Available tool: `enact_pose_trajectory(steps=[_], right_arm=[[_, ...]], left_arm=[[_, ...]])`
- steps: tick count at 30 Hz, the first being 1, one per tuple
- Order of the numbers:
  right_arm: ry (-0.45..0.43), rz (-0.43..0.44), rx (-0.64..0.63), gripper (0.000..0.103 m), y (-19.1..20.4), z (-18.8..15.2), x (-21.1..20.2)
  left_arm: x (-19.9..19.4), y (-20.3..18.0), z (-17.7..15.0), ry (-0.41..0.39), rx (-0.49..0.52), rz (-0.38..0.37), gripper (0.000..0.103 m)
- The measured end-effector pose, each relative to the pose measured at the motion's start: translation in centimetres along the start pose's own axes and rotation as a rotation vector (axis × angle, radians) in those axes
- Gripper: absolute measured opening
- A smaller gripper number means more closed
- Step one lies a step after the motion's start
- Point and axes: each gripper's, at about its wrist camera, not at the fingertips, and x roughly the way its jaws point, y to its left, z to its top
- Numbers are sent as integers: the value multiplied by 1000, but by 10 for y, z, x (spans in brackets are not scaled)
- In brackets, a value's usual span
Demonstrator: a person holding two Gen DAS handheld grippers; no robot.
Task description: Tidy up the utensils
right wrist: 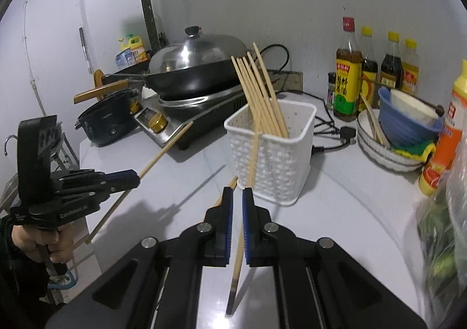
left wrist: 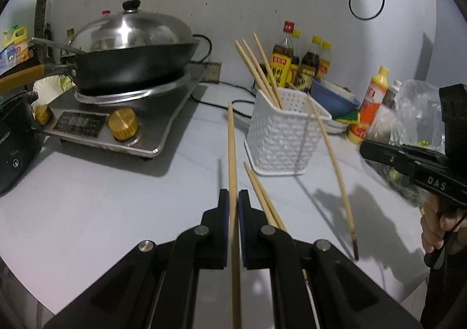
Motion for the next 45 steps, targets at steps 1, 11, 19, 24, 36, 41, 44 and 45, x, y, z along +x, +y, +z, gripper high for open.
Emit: enact_pose_trajectory(steps=[1, 11, 19, 24, 36, 41, 44, 45], right_arm=[[-5, -1, -4, 6, 0, 4, 0], [178, -9, 13, 4, 3, -11, 42], [326, -120, 75, 43, -10, -53, 61], [331, -142, 92, 43, -12, -60, 57], [361, -202, -22, 6, 14, -76, 68], [326, -186, -36, 6, 17, -75, 54], [285, -161, -29, 6, 18, -68, 41], [262, -150, -24, 6, 18, -64, 35]], left_arm=[[-2, 2, 2, -9, -1, 0, 5], [13, 17, -6, 21, -50, -15, 5], [16, 22, -18, 37, -75, -36, 5], [15, 26, -23, 40, -88, -56, 5], [5, 37, -27, 22, -110, -71, 5], [1, 35, -26, 14, -109, -70, 5], [-2, 31, -23, 5, -103, -67, 5], [-3, 30, -21, 1, -102, -66, 5]])
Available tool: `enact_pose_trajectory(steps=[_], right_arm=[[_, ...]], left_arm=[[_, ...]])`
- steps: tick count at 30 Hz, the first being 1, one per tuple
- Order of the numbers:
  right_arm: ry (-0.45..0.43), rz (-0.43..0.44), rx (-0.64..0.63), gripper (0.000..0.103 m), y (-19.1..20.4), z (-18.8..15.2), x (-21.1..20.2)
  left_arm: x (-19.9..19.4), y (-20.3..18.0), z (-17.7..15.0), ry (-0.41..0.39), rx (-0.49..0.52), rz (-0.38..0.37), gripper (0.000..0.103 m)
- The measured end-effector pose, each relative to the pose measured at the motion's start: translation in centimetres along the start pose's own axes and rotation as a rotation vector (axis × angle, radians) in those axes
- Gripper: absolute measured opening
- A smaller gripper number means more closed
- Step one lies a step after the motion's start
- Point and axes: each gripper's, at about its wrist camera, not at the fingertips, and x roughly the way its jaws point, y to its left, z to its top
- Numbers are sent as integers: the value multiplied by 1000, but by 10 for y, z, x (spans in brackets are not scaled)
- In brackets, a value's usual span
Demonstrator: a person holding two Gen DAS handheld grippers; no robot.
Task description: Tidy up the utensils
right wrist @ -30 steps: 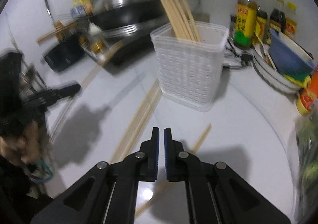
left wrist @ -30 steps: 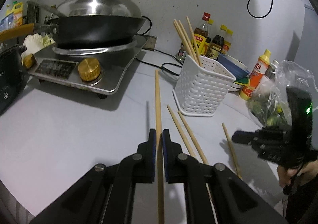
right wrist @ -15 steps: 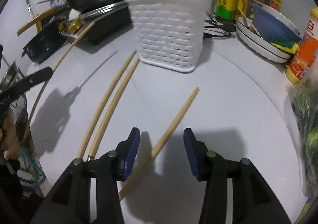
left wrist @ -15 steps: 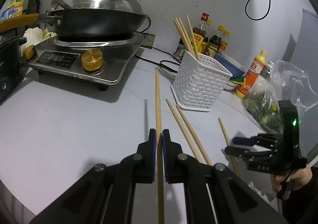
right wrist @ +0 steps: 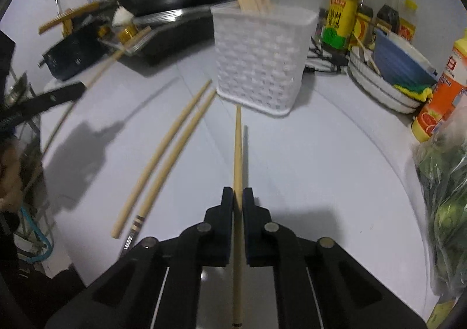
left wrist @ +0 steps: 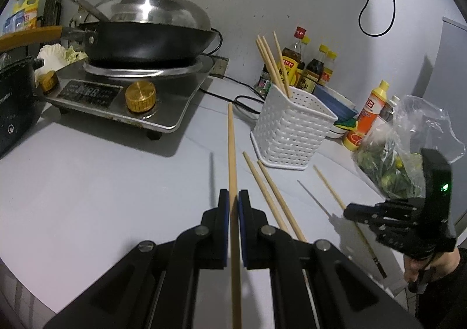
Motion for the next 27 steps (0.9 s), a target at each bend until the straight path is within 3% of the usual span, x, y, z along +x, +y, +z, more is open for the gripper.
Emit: enact_pose_trajectory(steps=[10, 21, 27], right_arm=[[-212, 77, 16, 6, -14, 49, -56], [-406, 42, -85, 6, -21, 146, -83], [-415, 10, -115, 6, -27, 195, -61]], left_arm=[[-14, -17, 20, -62, 26, -1, 5], [-31, -8, 44, -136, 24, 8, 5], [-37, 8, 52, -171, 11, 26, 5]])
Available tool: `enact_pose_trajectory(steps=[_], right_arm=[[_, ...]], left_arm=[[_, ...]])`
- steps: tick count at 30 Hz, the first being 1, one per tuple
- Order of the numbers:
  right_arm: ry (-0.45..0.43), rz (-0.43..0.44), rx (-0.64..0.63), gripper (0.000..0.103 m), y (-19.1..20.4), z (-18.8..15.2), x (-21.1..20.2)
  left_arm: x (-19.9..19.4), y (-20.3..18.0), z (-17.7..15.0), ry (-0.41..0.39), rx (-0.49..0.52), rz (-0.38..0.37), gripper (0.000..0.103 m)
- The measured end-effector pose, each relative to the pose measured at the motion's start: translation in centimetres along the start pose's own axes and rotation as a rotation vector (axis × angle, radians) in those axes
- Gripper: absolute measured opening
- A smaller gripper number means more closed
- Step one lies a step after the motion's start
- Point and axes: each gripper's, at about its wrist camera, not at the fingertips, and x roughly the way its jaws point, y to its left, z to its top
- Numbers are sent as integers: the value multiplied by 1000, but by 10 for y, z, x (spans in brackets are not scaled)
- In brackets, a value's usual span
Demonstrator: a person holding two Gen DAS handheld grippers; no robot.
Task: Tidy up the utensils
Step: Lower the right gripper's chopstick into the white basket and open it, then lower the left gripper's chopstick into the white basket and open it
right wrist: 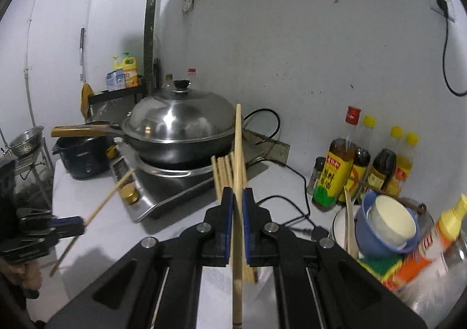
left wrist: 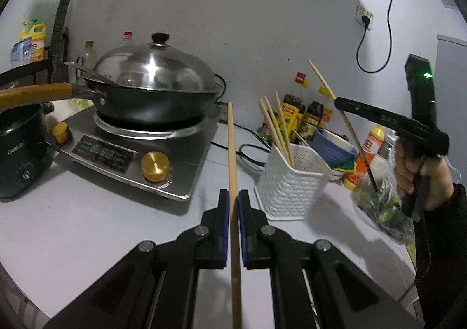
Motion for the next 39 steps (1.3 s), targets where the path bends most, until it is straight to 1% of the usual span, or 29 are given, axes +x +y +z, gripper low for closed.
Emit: enact_pose_trajectory(steps=[4, 9, 13, 16, 20, 22, 26, 29, 30, 33, 36, 37, 39], right_arm=[[8, 19, -17, 6, -5, 20, 25], [-5, -8, -58, 6, 3, 39, 52], [-8, -48, -111, 6, 15, 44, 76], [-8, -79, -136, 6, 22, 38, 91], [-24, -71, -135, 6, 28, 18, 102], [4, -81, -149, 6, 32, 7, 108], [66, -57, -151, 6, 37, -12, 114], [80, -43, -131, 6, 37, -21, 110], [82, -40, -121, 8, 35, -23, 107], [76, -29, -94, 21, 28, -29, 96], [58, -22, -51, 29, 15, -36, 76], [53, -15, -25, 33, 8, -40, 67], [51, -2, 29, 38, -6, -50, 53]], left_arm=[[-4, 15, 8, -32, -12, 23, 5], [-6, 32, 15, -54, -24, 48, 5], [-6, 45, 15, -61, -40, 64, 5], [-4, 52, 13, -55, -56, 72, 5], [-1, 58, 11, -49, -69, 74, 5], [0, 58, 10, -47, -71, 74, 5], [3, 52, 10, -39, -65, 72, 5], [5, 45, 11, -35, -58, 68, 5], [6, 42, 11, -35, -55, 65, 5], [8, 31, 13, -32, -42, 59, 5], [12, 18, 14, -26, -30, 53, 5], [14, 14, 15, -25, -27, 50, 5], [18, 4, 17, -20, -17, 48, 5]])
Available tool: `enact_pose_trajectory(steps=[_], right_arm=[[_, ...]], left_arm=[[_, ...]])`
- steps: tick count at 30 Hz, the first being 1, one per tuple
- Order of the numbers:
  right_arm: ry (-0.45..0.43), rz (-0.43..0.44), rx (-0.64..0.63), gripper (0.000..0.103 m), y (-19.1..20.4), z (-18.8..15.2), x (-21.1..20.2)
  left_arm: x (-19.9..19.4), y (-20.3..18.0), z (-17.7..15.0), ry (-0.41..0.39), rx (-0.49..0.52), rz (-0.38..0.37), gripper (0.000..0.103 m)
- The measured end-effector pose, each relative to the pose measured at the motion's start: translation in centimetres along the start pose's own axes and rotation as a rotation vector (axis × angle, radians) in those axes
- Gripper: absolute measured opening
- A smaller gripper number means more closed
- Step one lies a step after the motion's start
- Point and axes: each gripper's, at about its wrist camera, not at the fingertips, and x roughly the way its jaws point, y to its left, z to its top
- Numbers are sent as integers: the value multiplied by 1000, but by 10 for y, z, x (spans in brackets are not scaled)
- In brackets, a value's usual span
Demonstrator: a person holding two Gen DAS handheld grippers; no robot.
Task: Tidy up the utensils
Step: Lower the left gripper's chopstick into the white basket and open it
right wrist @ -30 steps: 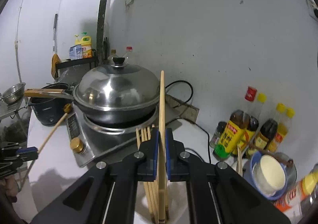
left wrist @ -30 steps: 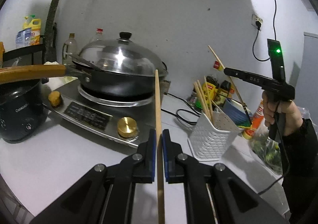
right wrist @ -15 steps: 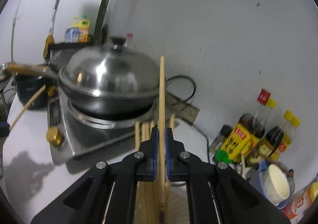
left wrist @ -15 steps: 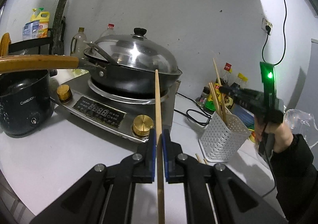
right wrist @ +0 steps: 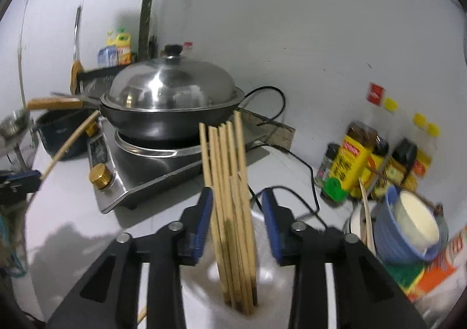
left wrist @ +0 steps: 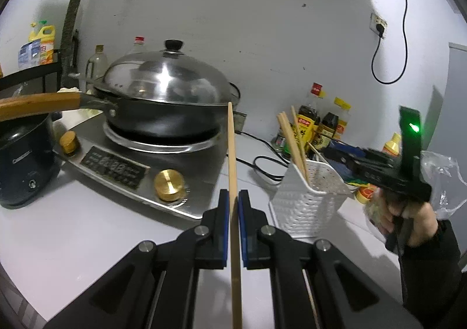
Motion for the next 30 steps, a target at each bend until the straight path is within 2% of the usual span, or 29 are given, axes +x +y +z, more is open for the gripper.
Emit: enact_pose_trajectory(steps=[3, 10, 18, 24, 30], right_arm=[[13, 16, 100, 42, -25, -23, -16], [54, 13, 201, 43, -60, -71, -31], [31, 63, 262, 46, -81, -89, -28], [1, 95, 306, 49, -90, -96, -30], [10, 74, 308, 50, -90, -103, -29]], left_arm=[[7, -15, 4, 3, 12, -8, 5], [25, -54, 17, 0, 36, -21, 5], [48, -91, 40, -21, 35, -33, 5], [73, -107, 60, -41, -32, -48, 5], [107, -121, 72, -41, -102, -56, 5]])
